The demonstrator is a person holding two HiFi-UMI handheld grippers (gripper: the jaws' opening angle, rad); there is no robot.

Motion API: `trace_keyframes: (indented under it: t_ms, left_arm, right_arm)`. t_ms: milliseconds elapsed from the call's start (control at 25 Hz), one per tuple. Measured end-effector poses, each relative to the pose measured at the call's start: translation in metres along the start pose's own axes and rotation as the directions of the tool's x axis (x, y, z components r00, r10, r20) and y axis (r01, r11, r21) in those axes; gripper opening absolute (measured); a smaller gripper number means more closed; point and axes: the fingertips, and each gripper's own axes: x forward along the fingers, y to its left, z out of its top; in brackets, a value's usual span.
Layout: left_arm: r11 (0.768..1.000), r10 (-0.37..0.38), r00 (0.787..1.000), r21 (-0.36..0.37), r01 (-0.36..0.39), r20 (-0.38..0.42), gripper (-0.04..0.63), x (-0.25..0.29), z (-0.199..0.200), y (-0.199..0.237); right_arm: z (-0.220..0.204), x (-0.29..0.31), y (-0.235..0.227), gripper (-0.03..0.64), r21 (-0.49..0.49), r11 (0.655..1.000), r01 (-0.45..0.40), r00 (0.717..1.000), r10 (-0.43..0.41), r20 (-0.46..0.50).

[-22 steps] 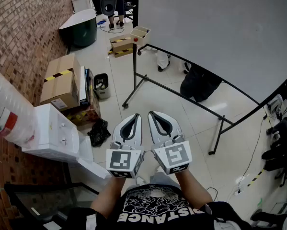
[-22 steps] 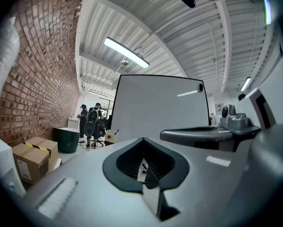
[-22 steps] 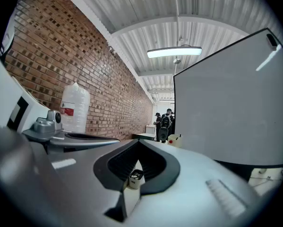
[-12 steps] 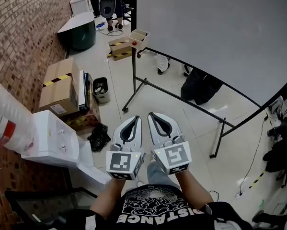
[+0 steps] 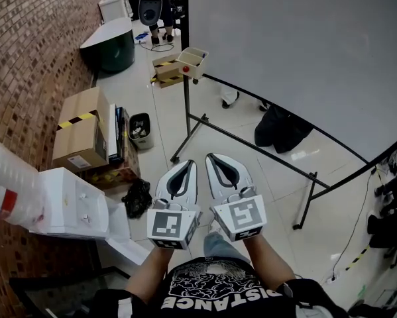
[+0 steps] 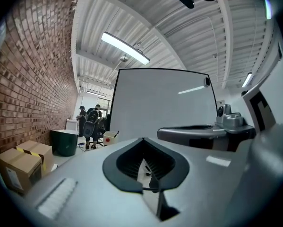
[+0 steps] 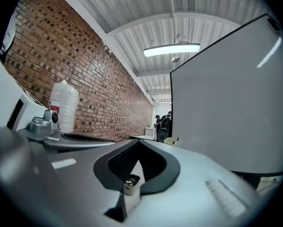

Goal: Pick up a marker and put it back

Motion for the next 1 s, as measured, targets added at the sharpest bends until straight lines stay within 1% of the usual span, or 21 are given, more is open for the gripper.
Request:
trace_keyframes:
  t_ms: [80,160,320,480,680,800,920,1000]
  left_arm:
    - [1.000,-0.002,1.000,0.002,0.002,0.000,0.006,0.018,-0.001,0.003]
    - [1.000,0.013,1.000,-0.003,-0.013,0.000,0.006,0.037,0.001,0.008]
    - [1.000,0.021,1.000,0.013,-0.021,-0.009,0.006,0.074,0.005,0.012]
    - [0.999,0.046,0.999,0.013,-0.046,-0.021,0.006,0.104,0.007,0.017]
    - [0.998,0.053,0.998,0.028,-0.053,-0.022,0.006,0.137,0.008,0.020]
    - [0.997,0.073,0.997,0.031,-0.072,-0.020,0.006,0.155,0.009,0.023]
    - [0.997,0.072,0.997,0.041,-0.071,-0.015,0.006,0.169,0.008,0.023]
    - [0.996,0.084,0.996,0.041,-0.083,-0.016,0.006,0.175,0.010,0.024]
  right_arm:
    - [0.001,0.013,-0.012,0.000,-0.006,1.000,-0.005,1.000,0.005,0.007]
    - [0.003,0.026,-0.026,0.000,-0.009,1.000,-0.013,1.000,0.013,0.015]
    - [0.004,0.049,-0.053,0.000,0.004,1.000,-0.031,0.999,0.030,0.019]
    - [0.003,0.068,-0.077,0.000,0.015,0.999,-0.044,0.999,0.044,0.026]
    - [0.003,0.088,-0.101,0.000,0.019,0.998,-0.066,0.997,0.066,0.032]
    - [0.002,0.098,-0.115,0.000,0.027,0.997,-0.077,0.996,0.076,0.038]
    - [0.001,0.104,-0.125,0.000,0.024,0.996,-0.087,0.995,0.086,0.047]
    - [0.001,0.108,-0.129,0.000,0.021,0.995,-0.093,0.994,0.092,0.053]
